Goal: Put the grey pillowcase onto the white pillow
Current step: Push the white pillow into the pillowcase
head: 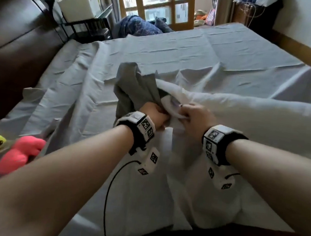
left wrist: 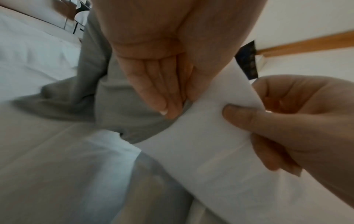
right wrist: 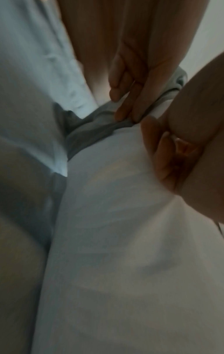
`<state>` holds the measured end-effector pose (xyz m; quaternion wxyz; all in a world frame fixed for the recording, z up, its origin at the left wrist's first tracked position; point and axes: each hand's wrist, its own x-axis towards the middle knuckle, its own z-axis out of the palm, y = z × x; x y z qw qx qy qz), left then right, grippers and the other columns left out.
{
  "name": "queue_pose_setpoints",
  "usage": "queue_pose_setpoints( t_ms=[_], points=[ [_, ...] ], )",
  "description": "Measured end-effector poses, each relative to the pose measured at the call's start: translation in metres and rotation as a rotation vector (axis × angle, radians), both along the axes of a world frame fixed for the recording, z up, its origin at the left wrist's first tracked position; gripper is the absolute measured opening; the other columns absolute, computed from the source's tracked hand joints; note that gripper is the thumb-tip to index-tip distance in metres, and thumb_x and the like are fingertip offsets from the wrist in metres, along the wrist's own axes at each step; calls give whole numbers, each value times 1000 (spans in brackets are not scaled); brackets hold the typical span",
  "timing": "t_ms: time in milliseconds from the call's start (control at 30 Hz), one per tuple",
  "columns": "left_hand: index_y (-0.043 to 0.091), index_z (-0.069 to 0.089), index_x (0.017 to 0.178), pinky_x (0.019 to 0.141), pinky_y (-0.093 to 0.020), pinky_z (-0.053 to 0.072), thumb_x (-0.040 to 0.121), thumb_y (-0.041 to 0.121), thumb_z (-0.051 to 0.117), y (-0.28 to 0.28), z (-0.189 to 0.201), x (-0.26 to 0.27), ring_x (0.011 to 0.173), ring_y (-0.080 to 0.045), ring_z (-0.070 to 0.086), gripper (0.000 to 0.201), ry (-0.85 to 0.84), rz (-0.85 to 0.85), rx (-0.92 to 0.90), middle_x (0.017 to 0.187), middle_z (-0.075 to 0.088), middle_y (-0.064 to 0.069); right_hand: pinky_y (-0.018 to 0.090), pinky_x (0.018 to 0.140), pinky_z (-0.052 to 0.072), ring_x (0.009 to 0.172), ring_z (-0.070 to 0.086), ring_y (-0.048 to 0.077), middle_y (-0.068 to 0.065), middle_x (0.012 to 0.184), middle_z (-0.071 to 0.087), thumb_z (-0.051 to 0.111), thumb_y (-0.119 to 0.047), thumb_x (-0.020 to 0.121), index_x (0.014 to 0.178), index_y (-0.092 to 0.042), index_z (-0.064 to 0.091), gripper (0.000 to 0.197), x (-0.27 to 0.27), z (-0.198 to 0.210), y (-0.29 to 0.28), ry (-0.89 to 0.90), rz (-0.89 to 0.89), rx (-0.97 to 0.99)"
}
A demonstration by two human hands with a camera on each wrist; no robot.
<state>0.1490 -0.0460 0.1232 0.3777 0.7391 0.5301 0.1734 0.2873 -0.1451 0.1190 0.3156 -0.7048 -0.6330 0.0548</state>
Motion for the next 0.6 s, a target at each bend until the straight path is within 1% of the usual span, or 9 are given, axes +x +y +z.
queue_pose_setpoints(
  t_ms=[67, 167, 200, 267, 367, 433, 467, 533, 600],
  points=[
    [5, 71, 88, 65, -39, 60, 78, 22, 72, -26, -30, -19, 71, -30, 70, 20, 203, -75, -121, 81, 72, -12, 31, 80, 49, 95, 62, 29, 6, 102, 64, 64, -29, 81, 92, -22, 69, 14, -19, -30, -22, -95, 48, -214],
    [5, 66, 95, 63, -31, 53, 88, 19, 64, -73, -58, -45, 73, -23, 66, 16, 599, -414, -342, 80, 64, -5, 30, 79, 51, 94, 66, 29, 6, 96, 68, 62, -25, 76, 95, -20, 70, 21, -48, -76, -48, -110, 71, -430],
    [6, 65, 95, 66, -31, 54, 90, 19, 61, -83, -63, -53, 76, -23, 67, 15, 654, -414, -414, 79, 63, -5, 30, 77, 53, 92, 67, 30, 6, 92, 69, 60, -23, 73, 93, -19, 69, 21, -57, -88, -54, -84, 43, -488],
    [9, 63, 84, 65, -28, 55, 91, 21, 59, -95, -63, -68, 66, -23, 66, 14, 677, -360, -542, 74, 65, -6, 30, 77, 53, 92, 68, 30, 6, 94, 70, 59, -21, 74, 95, -19, 68, 23, -73, -106, -65, -83, 12, -660],
    [6, 61, 83, 54, -25, 51, 92, 25, 57, -83, -47, -81, 49, -21, 64, 22, 713, -333, -621, 69, 69, -14, 33, 79, 54, 95, 69, 31, 10, 102, 70, 62, -19, 76, 105, -13, 66, 30, -93, -117, -73, -182, 150, -906],
    [3, 60, 78, 45, -20, 48, 89, 27, 60, -65, -38, -86, 41, -20, 61, 26, 638, -211, -522, 63, 67, -15, 38, 76, 58, 87, 71, 28, 8, 94, 71, 66, -33, 71, 100, -12, 65, 36, -102, -111, -70, -209, 184, -909],
    [4, 59, 72, 44, -21, 48, 85, 29, 65, -56, -36, -88, 44, -21, 61, 28, 617, -150, -386, 60, 63, -12, 39, 74, 59, 83, 71, 28, 8, 89, 70, 67, -39, 69, 97, -12, 66, 39, -105, -105, -66, -201, 191, -870],
    [9, 56, 64, 54, -25, 46, 76, 38, 69, -40, -38, -97, 59, -24, 61, 33, 686, -103, -104, 61, 58, -6, 33, 70, 58, 80, 70, 27, 7, 85, 69, 66, -38, 69, 91, -14, 68, 33, -104, -88, -55, -198, 188, -742],
    [11, 55, 65, 64, -26, 43, 76, 44, 68, -33, -47, -105, 72, -26, 58, 37, 772, -102, -23, 66, 56, -4, 29, 70, 54, 84, 66, 28, 6, 92, 68, 64, -35, 73, 91, -18, 68, 25, -97, -68, -45, -230, 153, -606]
  ],
)
